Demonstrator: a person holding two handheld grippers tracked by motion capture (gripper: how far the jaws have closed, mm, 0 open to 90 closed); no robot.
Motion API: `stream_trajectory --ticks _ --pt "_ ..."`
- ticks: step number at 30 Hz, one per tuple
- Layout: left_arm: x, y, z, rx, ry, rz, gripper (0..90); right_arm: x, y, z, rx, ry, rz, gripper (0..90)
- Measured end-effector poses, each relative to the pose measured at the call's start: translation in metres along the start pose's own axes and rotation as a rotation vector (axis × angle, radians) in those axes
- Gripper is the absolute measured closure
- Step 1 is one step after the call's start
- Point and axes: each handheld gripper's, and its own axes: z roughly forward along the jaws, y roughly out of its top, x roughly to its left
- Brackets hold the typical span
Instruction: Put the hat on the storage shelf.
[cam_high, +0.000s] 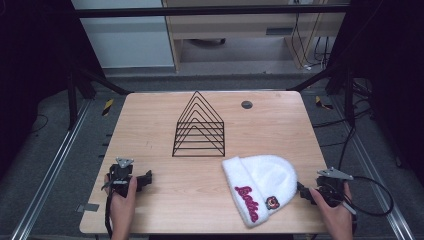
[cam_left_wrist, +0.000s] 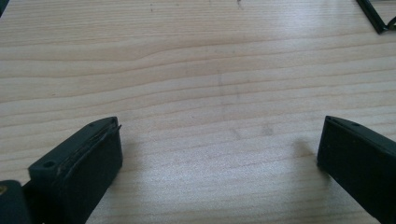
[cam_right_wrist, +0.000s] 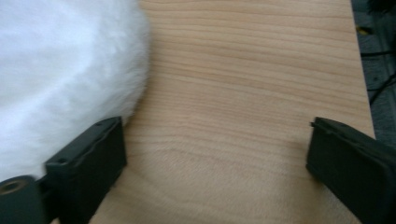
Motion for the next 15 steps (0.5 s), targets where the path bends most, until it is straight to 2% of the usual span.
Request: stream_trajectory --ticks 1,3,5,6,7,9,11,12,14,15 --pt "0.001 0.0 0.0 -0.003 -0.008 -0.002 0.0 0.0 0.001 -0.004 0.002 0.02 0.01 9.0" --pt "0.002 0.0 -0.001 -0.008 -0.016 -0.012 0.0 0.001 0.003 -0.009 0.008 0.014 -0.002 8.6" --pt "0.003 -0.001 -0.001 -0.01 -0.019 -0.014 0.0 0.008 0.012 -0.025 0.038 -0.046 -0.084 11.7" --pt "0.003 -0.001 -0.001 -0.01 -0.019 -0.014 0.0 0.008 0.012 -0.025 0.038 -0.046 -0.084 11.7" --pt "0.002 -0.001 -0.001 -0.004 -0.013 0.001 0.0 0.013 0.019 -0.032 0.053 -0.059 -0.109 14.2" --pt "0.0 -0.001 -0.001 0.001 -0.006 0.009 0.0 0.015 0.023 -0.036 0.062 -0.053 -0.122 16.1" --pt "0.0 -0.001 -0.001 0.004 -0.004 0.016 0.0 0.023 0.037 -0.041 0.085 -0.041 -0.164 25.3" --pt "0.0 -0.001 -0.001 0.004 -0.004 0.016 0.0 0.023 0.037 -0.041 0.085 -0.041 -0.164 25.3" --pt "0.0 -0.001 -0.001 0.005 -0.004 0.019 0.0 0.028 0.049 -0.04 0.119 -0.019 -0.19 31.0" --pt "0.0 -0.001 -0.001 0.005 -0.004 0.02 0.0 0.033 0.059 -0.037 0.149 0.001 -0.225 36.4"
